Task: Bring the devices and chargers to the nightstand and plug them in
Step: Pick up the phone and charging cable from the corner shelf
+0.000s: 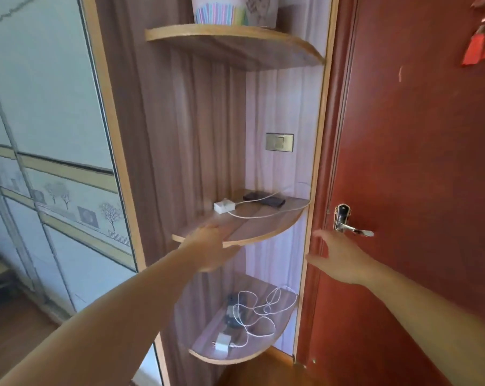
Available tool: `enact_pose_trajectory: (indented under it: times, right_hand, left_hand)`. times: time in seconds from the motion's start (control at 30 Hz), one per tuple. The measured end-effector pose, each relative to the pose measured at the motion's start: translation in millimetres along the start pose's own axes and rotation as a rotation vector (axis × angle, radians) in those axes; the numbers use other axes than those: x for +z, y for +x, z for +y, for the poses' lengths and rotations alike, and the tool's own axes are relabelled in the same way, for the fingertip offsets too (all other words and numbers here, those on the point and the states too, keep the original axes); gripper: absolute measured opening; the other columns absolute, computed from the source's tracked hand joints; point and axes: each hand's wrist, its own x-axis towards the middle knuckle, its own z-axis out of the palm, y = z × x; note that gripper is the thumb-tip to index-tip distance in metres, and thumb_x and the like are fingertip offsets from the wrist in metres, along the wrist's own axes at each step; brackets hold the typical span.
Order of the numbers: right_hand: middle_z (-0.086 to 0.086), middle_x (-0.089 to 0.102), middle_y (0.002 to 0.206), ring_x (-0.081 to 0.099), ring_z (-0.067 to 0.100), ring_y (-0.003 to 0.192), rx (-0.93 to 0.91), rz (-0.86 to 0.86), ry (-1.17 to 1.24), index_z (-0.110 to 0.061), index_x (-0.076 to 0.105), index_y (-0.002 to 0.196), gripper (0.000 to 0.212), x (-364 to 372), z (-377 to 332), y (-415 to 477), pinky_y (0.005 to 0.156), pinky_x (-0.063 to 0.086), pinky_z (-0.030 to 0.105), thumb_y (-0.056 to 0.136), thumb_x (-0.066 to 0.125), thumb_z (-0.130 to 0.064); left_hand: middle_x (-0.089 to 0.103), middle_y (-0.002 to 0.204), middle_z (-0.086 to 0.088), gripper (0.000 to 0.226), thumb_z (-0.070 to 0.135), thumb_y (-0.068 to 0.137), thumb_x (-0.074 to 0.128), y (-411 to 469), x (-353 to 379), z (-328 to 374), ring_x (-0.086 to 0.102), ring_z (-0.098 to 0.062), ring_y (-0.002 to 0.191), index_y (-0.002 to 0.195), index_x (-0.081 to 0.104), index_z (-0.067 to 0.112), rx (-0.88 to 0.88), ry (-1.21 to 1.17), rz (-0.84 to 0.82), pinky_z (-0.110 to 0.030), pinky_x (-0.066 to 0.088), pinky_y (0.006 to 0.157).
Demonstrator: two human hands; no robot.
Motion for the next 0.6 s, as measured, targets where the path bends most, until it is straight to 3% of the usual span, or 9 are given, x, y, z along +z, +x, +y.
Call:
enact_pose_trajectory:
  times: [0.07, 0.13, 0.23, 0.33, 0.43, 0.5, 0.6]
  right_hand:
    - [0.007, 0.036, 0.152, 0.037, 0.023, 0.138, -0.016, -0.006, 0.016, -0.020, 0.035, 0.147, 0.068, -7, 14, 41, 0.109, 0.035, 0.036, 0.089, 0.060, -0.044]
    - [0.008, 0.042, 0.147, 0.041, 0.024, 0.134, -0.047, 0.001, 0.031, -0.021, 0.039, 0.144, 0.062, -14, 21, 78, 0.105, 0.036, 0.034, 0.089, 0.061, -0.041]
    - [0.009, 0.051, 0.136, 0.045, 0.025, 0.129, -0.140, -0.001, 0.022, -0.020, 0.047, 0.137, 0.053, -18, 30, 127, 0.095, 0.036, 0.030, 0.089, 0.061, -0.038]
    - [0.007, 0.042, 0.147, 0.039, 0.023, 0.136, -0.145, -0.038, 0.023, -0.021, 0.039, 0.144, 0.063, -15, 39, 169, 0.105, 0.033, 0.031, 0.089, 0.060, -0.042]
    - [0.007, 0.042, 0.148, 0.042, 0.023, 0.134, -0.182, -0.067, 0.020, -0.020, 0.039, 0.144, 0.063, -8, 48, 213, 0.107, 0.037, 0.034, 0.088, 0.060, -0.042]
    - [0.009, 0.044, 0.144, 0.044, 0.026, 0.131, -0.199, -0.069, -0.005, -0.021, 0.039, 0.144, 0.064, -4, 51, 245, 0.102, 0.039, 0.031, 0.087, 0.061, -0.042]
    - [0.008, 0.050, 0.133, 0.051, 0.028, 0.120, -0.255, -0.074, -0.089, -0.026, 0.045, 0.138, 0.059, 1, 48, 303, 0.094, 0.047, 0.036, 0.084, 0.062, -0.044]
  left_hand:
    - [0.052, 0.135, 0.000, 0.061, 0.058, 0.084, 0.029, 35, 1, 10, 0.050, -0.028, 0.121, 0.137, 0.045, 0.031, 0.068, 0.063, -0.054, -0.037, 0.042, 0.095]
    - [0.060, 0.122, -0.003, 0.062, 0.053, 0.080, 0.019, 66, -3, 21, 0.054, -0.030, 0.113, 0.126, 0.053, 0.029, 0.046, 0.076, -0.104, -0.046, 0.045, 0.094]
    - [0.056, 0.117, -0.002, 0.049, 0.050, 0.086, 0.033, 108, -2, 20, 0.056, -0.031, 0.105, 0.122, 0.053, 0.024, -0.091, 0.061, -0.025, -0.043, 0.047, 0.088]
    - [0.055, 0.115, 0.000, 0.047, 0.056, 0.087, 0.046, 145, 7, 11, 0.055, -0.028, 0.102, 0.125, 0.051, 0.030, -0.179, 0.006, 0.034, -0.040, 0.048, 0.085]
    - [0.059, 0.104, -0.001, 0.033, 0.058, 0.086, 0.049, 184, 18, -1, 0.056, -0.026, 0.091, 0.100, 0.057, 0.029, -0.197, 0.022, 0.042, -0.041, 0.051, 0.080]
    - [0.059, 0.090, 0.001, 0.026, 0.056, 0.086, 0.051, 212, 27, -12, 0.057, -0.022, 0.082, 0.078, 0.049, 0.032, -0.220, 0.014, 0.023, -0.037, 0.051, 0.071]
    - [0.051, 0.079, 0.006, 0.036, 0.057, 0.082, 0.059, 260, 36, -32, 0.055, -0.018, 0.077, 0.084, 0.048, 0.023, -0.284, -0.031, 0.003, -0.031, 0.045, 0.062]
